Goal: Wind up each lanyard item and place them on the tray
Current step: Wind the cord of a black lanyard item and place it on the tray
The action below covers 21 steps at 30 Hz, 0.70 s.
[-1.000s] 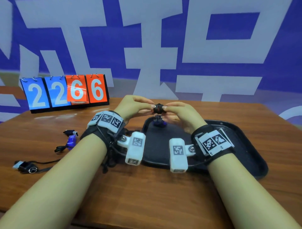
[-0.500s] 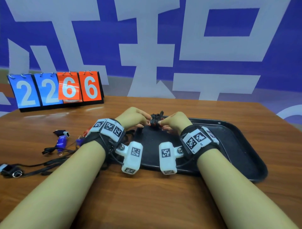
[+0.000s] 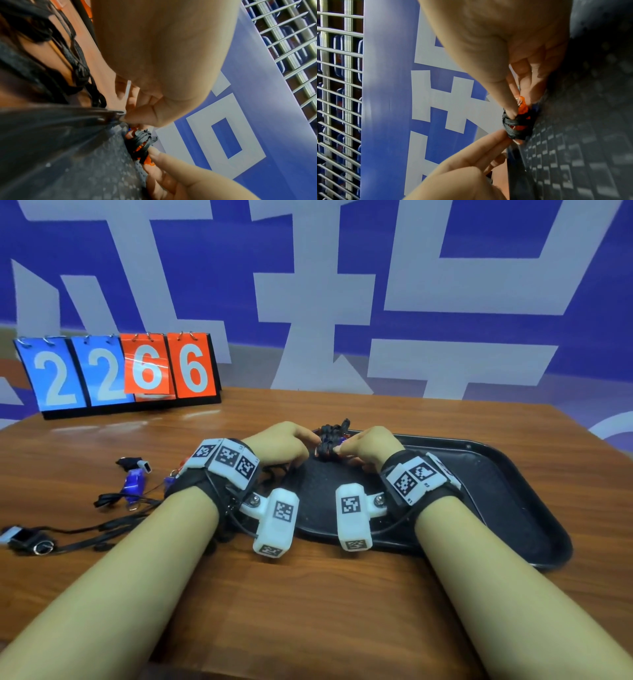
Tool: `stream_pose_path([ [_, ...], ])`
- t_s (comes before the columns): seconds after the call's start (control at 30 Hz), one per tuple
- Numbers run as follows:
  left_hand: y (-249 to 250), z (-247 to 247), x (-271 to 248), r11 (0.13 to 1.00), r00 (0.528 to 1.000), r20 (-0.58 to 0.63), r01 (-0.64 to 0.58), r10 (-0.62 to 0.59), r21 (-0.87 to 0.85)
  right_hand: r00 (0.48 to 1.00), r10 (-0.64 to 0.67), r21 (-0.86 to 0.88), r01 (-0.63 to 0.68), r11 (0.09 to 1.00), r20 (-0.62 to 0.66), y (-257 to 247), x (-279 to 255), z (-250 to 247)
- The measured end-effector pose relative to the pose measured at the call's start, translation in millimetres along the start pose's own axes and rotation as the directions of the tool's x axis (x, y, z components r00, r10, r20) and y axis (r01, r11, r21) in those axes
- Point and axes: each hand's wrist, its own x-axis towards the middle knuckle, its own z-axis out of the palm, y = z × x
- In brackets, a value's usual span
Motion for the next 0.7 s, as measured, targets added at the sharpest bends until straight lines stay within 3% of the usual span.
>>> stream_pose_path([
  [0.3, 0.6, 0.4, -13.3, 0.997, 0.999, 0.014, -0.034, 0.034, 0.066, 1.000, 0.026, 0.102, -0.026, 0.994, 0.005, 1.1, -3.6, -0.3],
  [0.5, -3.8, -10.9, -30.1, 0.987, 0.986, -0.136, -0.115, 0.099, -0.114, 0.996, -0.004, 0.065, 0.010, 0.998, -0.085, -2.0, -11.4, -9.5],
  [0.7, -13.5, -33.3, -57.7, 0.973, 0.944, -0.295, -0.194, 0.150, -0.125, 0.984, -0.124, -0.015, 0.123, 0.992, -0.128, -22.7, -31.7, -4.6],
])
